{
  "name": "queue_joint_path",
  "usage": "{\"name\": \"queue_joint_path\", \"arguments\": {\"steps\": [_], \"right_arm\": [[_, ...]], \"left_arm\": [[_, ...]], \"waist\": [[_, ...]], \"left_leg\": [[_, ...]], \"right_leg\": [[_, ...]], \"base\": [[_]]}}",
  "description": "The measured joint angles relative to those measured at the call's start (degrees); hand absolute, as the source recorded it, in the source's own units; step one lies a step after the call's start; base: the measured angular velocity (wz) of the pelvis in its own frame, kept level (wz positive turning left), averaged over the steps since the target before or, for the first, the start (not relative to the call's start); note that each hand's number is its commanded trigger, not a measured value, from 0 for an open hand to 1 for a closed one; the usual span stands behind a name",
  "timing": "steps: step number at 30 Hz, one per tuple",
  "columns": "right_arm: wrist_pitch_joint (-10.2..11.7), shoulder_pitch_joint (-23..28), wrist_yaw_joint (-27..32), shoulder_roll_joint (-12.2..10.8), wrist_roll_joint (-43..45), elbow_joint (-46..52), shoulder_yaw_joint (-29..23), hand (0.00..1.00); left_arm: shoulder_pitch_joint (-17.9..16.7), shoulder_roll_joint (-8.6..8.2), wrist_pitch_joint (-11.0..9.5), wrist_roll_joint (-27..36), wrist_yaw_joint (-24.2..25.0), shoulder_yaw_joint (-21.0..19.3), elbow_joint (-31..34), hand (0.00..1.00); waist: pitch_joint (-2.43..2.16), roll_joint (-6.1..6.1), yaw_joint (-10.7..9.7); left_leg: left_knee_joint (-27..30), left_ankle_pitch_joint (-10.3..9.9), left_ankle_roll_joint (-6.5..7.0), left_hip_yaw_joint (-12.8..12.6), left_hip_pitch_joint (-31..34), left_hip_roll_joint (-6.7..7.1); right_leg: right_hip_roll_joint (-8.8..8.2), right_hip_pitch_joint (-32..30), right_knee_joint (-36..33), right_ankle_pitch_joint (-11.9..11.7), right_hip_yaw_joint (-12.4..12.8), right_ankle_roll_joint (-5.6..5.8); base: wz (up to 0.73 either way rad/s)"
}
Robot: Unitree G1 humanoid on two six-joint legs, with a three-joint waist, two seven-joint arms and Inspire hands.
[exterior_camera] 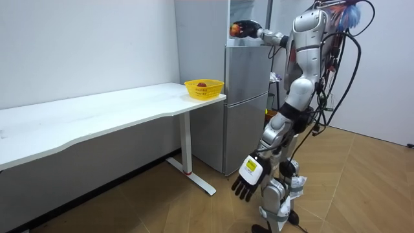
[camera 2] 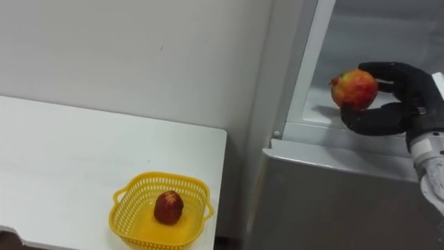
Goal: Retrieve from the upper fridge
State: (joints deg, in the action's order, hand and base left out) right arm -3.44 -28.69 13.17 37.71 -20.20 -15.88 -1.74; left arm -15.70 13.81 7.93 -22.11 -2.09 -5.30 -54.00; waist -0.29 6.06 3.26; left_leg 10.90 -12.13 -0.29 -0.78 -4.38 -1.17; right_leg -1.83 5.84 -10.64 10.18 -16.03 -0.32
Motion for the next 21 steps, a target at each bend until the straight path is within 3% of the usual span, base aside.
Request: {"name": "queue_joint_path", "arguments": {"steps": [2,4,10,12,16,21], "right_arm": [[-0.01,1.29,0.94,-1.39,0.24,2.52,-1.15,1.0],[0.03,3.89,2.22,-3.84,0.4,7.99,-3.11,1.0],[1.79,9.19,3.34,-4.54,-0.04,16.85,-3.14,1.0],[2.21,11.16,4.44,-4.57,0.2,19.41,-3.18,1.0],[2.4,15.59,5.57,-7.3,1.09,25.52,-5.45,1.0],[4.84,18.33,5.43,-9.38,3.09,29.08,-6.28,1.0]], "left_arm": [[-0.25,0.01,0.01,-0.03,0.02,-0.04,-0.06,0.0],[-0.62,-0.16,0.02,0.0,0.07,0.05,-0.06,0.0],[0.57,-1.25,-1.15,0.16,-0.47,1.64,-0.98,0.0],[0.67,-1.59,-1.61,0.11,-1.09,2.22,-1.16,0.0],[-0.08,-1.81,-2.14,-0.1,-1.21,2.2,-1.22,0.0],[-1.08,-1.88,-3.47,-0.05,-1.1,2.17,-1.53,0.0]], "waist": [[0.0,-0.48,-0.17],[-0.3,-1.19,-0.46],[0.02,-2.21,-1.41],[0.15,-2.44,-1.62],[0.15,-2.88,-2.48],[0.17,-3.12,-2.63]], "left_leg": [[-0.01,0.0,0.0,-0.21,0.07,-0.04],[-0.05,0.0,0.0,-0.62,-0.05,-0.1],[-0.19,0.01,0.01,-0.8,-0.26,-0.05],[-0.23,0.0,0.0,-1.04,-0.27,-0.12],[-0.01,0.0,0.0,-1.35,-0.28,-0.14],[-0.17,0.0,0.02,-2.47,-0.58,-0.14]], "right_leg": [[0.02,-0.16,0.01,0.0,0.11,0.0],[0.05,-0.25,0.0,0.0,0.35,-0.01],[-0.03,-0.08,-0.04,0.0,0.51,0.0],[0.16,-0.21,0.0,0.0,1.6,-0.01],[0.2,-0.53,0.03,0.0,1.93,-0.01],[0.28,-0.98,-0.21,-0.03,3.28,-0.07]], "base": [[-0.06],[-0.05],[-0.01],[-0.07],[-0.05],[-0.13]]}}
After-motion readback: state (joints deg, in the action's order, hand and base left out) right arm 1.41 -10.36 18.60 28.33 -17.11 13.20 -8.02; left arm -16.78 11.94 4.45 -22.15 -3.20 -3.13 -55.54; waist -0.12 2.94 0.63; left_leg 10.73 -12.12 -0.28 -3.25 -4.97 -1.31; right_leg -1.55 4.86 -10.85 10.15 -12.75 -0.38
